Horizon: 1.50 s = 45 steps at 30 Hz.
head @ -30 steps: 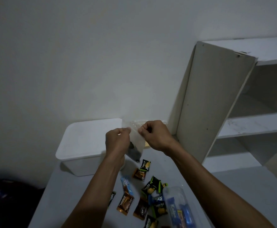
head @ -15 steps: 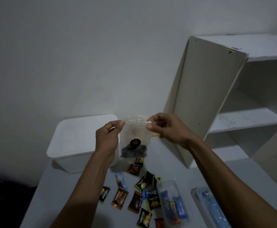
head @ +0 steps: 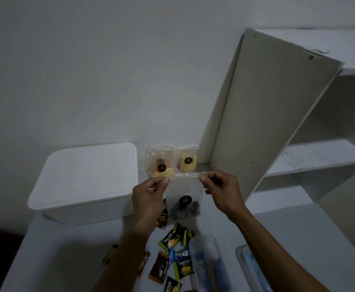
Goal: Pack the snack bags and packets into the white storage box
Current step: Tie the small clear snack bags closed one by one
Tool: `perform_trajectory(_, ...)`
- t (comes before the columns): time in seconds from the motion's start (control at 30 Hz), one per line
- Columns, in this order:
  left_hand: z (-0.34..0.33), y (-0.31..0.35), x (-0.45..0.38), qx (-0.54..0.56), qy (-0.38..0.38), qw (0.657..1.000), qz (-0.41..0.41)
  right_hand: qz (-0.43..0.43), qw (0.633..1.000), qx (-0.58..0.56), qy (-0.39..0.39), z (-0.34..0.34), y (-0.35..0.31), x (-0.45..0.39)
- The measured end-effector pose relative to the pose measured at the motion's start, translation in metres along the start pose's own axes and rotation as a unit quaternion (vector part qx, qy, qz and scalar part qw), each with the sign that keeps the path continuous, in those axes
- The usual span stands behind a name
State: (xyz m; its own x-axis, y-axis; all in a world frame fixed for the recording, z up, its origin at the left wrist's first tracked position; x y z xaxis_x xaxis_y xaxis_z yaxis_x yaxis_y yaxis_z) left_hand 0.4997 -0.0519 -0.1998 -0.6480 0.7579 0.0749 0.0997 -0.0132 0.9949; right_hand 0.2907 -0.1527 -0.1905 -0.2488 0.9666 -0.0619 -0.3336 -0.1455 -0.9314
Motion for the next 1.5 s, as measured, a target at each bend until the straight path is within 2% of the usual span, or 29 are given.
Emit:
perform_trajectory(0.27, -0.071, -0.029, -0.063, -0.014, 0.011, 1.0, 0.007, -0.024, 0.998, -0.008, 0.054, 0.023, 0.047, -0.084)
perform_trajectory(0.47, -0.109, -0.051, -0.114, -0.075, 0.03, 0.997, -0.013, -0.054, 0.994, -0.001, 0.094, 0.019, 0.092, -0.146)
perform_trajectory(0.6, -0.123, -0.079, -0.143, -0.039, 0.055, 0.997, 0.031, -0.112, 0.988, -0.011, 0.102, 0.009, 0.123, -0.173)
perform_trajectory(0.77, -0.138, -0.105, -0.172, -0.017, 0.08, 0.994, 0.074, -0.121, 0.984, -0.01, 0.128, -0.006, 0.145, -0.203)
perform_trajectory(1.1, -0.155, -0.122, -0.209, -0.062, 0.113, 0.99, 0.052, -0.14, 0.976, 0.011, 0.165, -0.022, 0.169, -0.234)
perform_trajectory(1.5, -0.154, -0.11, -0.206, -0.152, 0.113, 0.981, 0.033, -0.167, 0.977, 0.008, 0.131, -0.028, 0.167, -0.23)
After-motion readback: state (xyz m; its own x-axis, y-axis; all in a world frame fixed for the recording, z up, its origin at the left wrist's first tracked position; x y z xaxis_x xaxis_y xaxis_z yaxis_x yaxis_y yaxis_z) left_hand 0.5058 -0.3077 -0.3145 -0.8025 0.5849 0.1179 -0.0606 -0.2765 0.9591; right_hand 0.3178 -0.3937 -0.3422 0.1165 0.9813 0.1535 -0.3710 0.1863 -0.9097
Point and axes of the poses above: each hand's wrist, its own x-axis away from the middle knuckle, its own z-axis out of the back of the hand, y = z × x, the point moved 8 cm from there along -x, towards the middle knuckle, and after that the axes turned 8 degrees about x, right-handed, at the moved point
